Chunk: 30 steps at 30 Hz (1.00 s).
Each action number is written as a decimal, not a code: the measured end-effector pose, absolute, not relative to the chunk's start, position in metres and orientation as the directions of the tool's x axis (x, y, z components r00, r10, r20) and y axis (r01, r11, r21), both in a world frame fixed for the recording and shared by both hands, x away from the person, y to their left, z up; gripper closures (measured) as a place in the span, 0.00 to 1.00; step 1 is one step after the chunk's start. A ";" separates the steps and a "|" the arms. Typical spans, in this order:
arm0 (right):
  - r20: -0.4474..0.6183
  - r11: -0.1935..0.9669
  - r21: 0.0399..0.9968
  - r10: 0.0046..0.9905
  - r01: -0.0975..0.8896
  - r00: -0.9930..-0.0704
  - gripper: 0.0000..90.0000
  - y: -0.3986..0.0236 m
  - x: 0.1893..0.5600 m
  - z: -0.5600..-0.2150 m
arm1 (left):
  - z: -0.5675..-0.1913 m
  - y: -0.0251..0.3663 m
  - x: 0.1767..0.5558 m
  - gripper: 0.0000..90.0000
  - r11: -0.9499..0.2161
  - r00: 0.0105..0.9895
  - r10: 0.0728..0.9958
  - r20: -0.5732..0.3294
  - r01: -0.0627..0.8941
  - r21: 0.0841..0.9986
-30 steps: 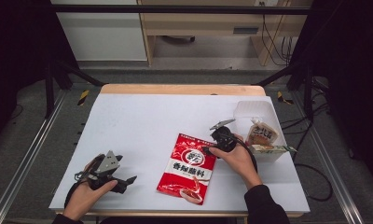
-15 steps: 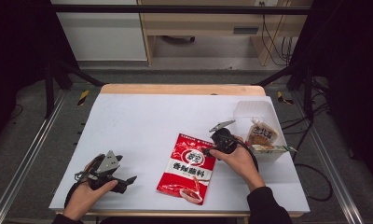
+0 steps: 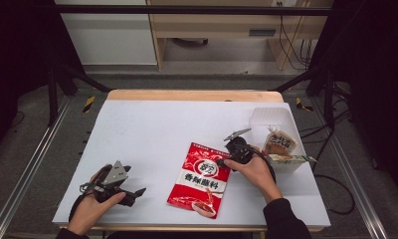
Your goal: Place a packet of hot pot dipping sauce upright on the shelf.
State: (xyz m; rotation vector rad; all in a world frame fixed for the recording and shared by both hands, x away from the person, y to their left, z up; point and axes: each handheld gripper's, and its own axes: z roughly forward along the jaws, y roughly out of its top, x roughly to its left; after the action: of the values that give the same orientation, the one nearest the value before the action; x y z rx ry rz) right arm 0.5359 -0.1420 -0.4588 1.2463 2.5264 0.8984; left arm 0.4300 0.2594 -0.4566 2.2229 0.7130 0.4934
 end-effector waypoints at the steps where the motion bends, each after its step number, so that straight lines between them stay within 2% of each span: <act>1: 0.094 0.467 0.599 0.766 0.651 -0.636 0.33 -0.142 0.536 -0.459 | -0.457 0.259 0.430 0.09 -0.574 0.772 0.623 0.128 0.339 0.745; 8: 0.108 0.465 0.621 0.746 0.631 -0.657 0.39 -0.143 0.525 -0.452 | -0.457 0.259 0.430 0.09 -0.575 0.773 0.621 0.129 0.338 0.745; 16: 0.078 0.504 0.641 0.708 0.579 -0.702 0.44 -0.140 0.504 -0.442 | -0.456 0.257 0.429 0.09 -0.582 0.775 0.617 0.133 0.336 0.741; 20: 0.083 0.509 0.645 0.695 0.570 -0.715 0.50 -0.140 0.497 -0.440 | -0.456 0.257 0.429 0.09 -0.582 0.775 0.618 0.133 0.336 0.741; 30: 0.014 0.544 0.629 0.707 0.556 -0.707 0.55 -0.142 0.506 -0.450 | -0.457 0.257 0.430 0.09 -0.582 0.775 0.617 0.133 0.337 0.741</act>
State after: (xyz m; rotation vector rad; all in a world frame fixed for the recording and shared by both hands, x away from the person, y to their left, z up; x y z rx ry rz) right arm 0.5056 -0.1423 -0.4503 1.0588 2.5404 0.9071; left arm 0.4297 0.2573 -0.4567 2.2324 0.7062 0.4939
